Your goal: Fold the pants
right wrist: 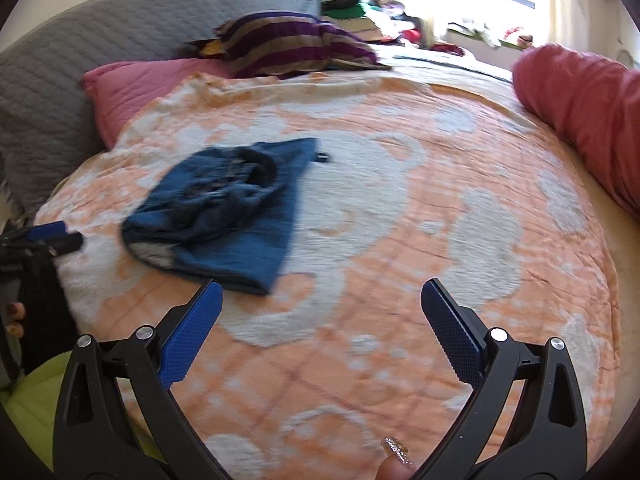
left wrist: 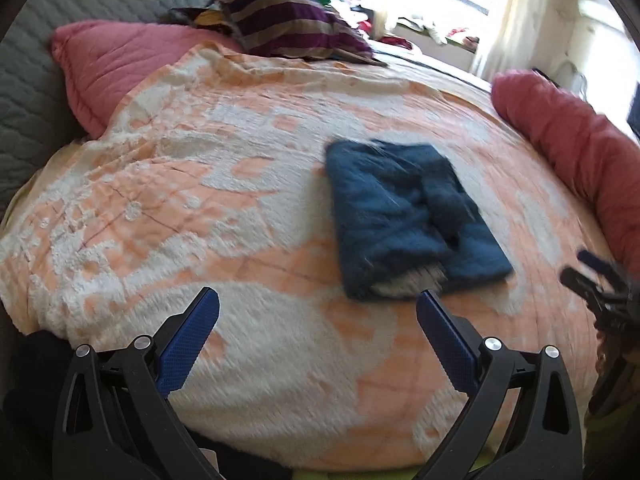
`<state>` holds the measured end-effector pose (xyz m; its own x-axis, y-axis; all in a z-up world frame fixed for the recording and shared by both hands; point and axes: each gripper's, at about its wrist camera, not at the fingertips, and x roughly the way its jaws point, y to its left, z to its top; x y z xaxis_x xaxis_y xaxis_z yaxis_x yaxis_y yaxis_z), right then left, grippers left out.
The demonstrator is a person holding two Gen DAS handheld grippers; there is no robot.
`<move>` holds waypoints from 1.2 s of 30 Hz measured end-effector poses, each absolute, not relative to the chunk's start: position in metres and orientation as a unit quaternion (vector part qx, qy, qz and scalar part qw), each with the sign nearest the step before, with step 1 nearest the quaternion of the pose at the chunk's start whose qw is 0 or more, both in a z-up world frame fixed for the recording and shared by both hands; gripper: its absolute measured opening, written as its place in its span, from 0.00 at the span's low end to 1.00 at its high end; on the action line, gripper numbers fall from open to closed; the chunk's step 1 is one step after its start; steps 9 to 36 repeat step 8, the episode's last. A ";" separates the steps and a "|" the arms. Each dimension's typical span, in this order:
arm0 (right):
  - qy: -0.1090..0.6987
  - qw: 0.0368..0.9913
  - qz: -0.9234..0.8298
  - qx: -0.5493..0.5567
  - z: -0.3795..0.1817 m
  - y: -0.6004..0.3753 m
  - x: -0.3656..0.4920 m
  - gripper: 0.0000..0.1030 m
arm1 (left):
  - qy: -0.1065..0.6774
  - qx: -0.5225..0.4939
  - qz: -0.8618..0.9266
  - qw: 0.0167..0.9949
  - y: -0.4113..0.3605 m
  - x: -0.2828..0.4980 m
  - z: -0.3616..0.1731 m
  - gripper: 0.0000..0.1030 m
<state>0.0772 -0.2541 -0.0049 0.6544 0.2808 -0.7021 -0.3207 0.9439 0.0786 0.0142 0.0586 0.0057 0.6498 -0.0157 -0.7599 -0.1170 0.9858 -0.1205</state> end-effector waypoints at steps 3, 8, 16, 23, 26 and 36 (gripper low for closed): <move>0.383 0.917 0.109 -0.018 -0.010 -0.289 0.104 0.91 | 0.438 -0.099 0.059 0.892 0.093 0.046 -0.003 0.96; 0.408 0.913 -0.013 -0.023 -0.028 -0.368 0.170 0.91 | 0.463 -0.085 0.165 0.866 0.178 0.119 -0.024 0.96; 0.408 0.913 -0.013 -0.023 -0.028 -0.368 0.170 0.91 | 0.463 -0.085 0.165 0.866 0.178 0.119 -0.024 0.96; 0.408 0.913 -0.013 -0.023 -0.028 -0.368 0.170 0.91 | 0.463 -0.085 0.165 0.866 0.178 0.119 -0.024 0.96; 0.408 0.913 -0.013 -0.023 -0.028 -0.368 0.170 0.91 | 0.463 -0.085 0.165 0.866 0.178 0.119 -0.024 0.96; 0.408 0.913 -0.013 -0.023 -0.028 -0.368 0.170 0.91 | 0.463 -0.085 0.165 0.866 0.178 0.119 -0.024 0.96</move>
